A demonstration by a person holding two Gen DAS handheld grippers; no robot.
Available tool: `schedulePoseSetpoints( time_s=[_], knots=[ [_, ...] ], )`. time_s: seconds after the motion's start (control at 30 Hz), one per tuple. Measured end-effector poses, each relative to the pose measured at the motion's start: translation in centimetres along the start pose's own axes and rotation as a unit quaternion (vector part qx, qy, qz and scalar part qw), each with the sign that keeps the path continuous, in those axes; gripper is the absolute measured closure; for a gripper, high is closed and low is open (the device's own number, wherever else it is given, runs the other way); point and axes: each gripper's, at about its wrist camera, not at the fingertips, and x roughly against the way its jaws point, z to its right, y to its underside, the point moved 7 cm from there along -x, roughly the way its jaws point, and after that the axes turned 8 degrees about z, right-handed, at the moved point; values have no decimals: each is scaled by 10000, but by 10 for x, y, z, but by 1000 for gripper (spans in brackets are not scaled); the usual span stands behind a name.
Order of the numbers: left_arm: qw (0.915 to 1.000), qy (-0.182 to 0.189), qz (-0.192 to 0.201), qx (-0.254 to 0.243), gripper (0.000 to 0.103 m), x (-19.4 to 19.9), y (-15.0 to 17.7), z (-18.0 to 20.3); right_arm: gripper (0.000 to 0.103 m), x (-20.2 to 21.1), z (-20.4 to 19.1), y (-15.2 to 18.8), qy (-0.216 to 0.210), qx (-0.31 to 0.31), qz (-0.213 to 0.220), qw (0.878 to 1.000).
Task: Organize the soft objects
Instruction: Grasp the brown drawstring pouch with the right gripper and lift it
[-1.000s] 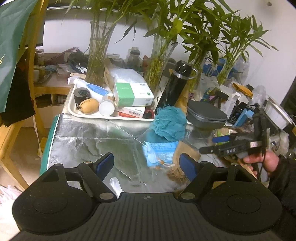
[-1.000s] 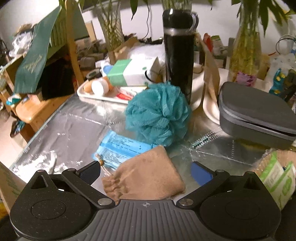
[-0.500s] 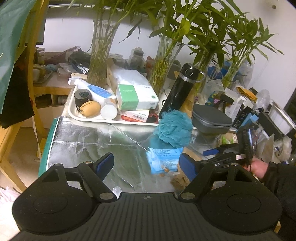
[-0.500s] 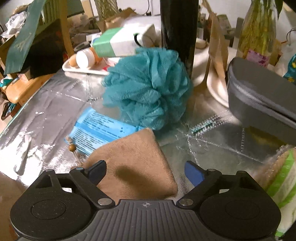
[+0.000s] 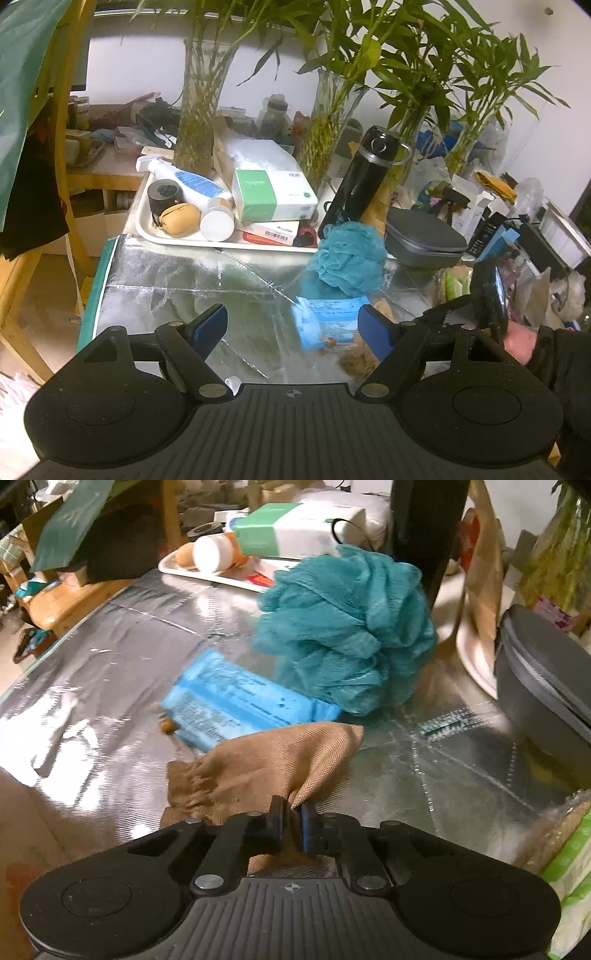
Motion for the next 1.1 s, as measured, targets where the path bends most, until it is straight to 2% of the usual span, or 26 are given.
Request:
schedulePoseSetpoints(
  time_s=[0.13,0.37,0.63,0.73,0.93,1.1],
  knots=[
    [9999,-23,-39,-116,25,1,-6,3,94,18,-7,-10,-317,-31,255,9992],
    [9997,-28,-84,-215,25,2,-17,9,94,57,-15,-35,-535,-131,853,9948],
    [9988,-101,-215,-435,25,5,-25,26,94,101,-4,-48,-276,-469,1586,9859],
    [9976,-27,-158,-675,25,14,-32,41,94,114,2,-49,-118,-595,1770,9823],
    [9934,-1,-48,-1150,25,22,-51,70,94,131,11,-44,131,-877,1947,9768],
    [9879,184,-183,-1531,25,8,-61,83,94,146,15,-37,356,-1042,2050,9725]
  ],
)
